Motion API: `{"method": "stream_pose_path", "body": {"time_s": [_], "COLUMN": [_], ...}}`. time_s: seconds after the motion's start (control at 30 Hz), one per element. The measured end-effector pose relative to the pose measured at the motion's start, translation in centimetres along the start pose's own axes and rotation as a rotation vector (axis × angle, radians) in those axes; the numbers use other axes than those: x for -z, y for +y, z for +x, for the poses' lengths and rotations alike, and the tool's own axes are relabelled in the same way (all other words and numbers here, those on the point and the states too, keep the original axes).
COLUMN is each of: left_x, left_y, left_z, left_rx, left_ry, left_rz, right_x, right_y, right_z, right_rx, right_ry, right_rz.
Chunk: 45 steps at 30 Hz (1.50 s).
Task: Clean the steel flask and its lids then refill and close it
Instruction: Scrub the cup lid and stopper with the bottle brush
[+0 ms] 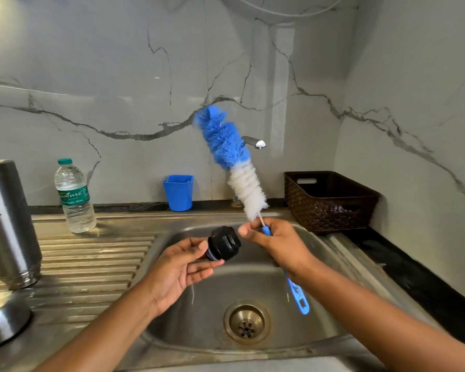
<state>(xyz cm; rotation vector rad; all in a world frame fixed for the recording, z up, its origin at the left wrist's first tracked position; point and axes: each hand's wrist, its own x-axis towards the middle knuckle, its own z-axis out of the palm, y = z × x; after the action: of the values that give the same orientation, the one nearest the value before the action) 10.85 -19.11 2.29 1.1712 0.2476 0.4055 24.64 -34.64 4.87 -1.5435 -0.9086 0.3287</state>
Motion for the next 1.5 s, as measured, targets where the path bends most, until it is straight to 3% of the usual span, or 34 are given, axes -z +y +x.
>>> {"method": "stream_pose_path", "body": {"time_s": [0.23, 0.5, 0.73, 0.9, 1.07, 1.2, 1.37, 1.5], "left_x": [-0.2, 0.1, -0.2, -0.5, -0.3, -0.1, 1.8, 3.4], "left_y": [-0.2, -0.2, 0.0, 0.4, 0.5, 0.4, 1.1, 1.3], "left_z": [0.0, 0.1, -0.2, -0.5, -0.9, -0.9, -0.1, 1.0], "left_rx": [0.033, 0.018, 0.047, -0.023, -0.186, -0.263, -0.280, -0.219], "left_ry": [0.061, 0.071, 0.086, 0.103, -0.022, 0.009, 0.222, 0.365], "left_rz": [0.038, 0.059, 0.027, 0.175, 0.520, 0.542, 0.464, 0.246], "right_x": [-0.9, -1.7, -1.7, -2.0, -2.8, -3.5, -1.6, -0.5], "right_y": [0.0, 0.6, 1.1, 1.1, 0.6, -0.5, -4.9, -7.9], "right_z": [-0.5, -0.1, 0.0, 0.0, -0.5, -0.6, 4.6, 11.9], "right_rx": [-0.080, -0.115, -0.239, -0.218, -0.187, -0.212, -0.287, -0.056], "right_ry": [-0.118, 0.010, 0.060, 0.064, 0.093, 0.047, 0.015, 0.006], "right_rz": [0.041, -0.032, 0.141, 0.062, 0.003, 0.015, -0.200, -0.788]}}
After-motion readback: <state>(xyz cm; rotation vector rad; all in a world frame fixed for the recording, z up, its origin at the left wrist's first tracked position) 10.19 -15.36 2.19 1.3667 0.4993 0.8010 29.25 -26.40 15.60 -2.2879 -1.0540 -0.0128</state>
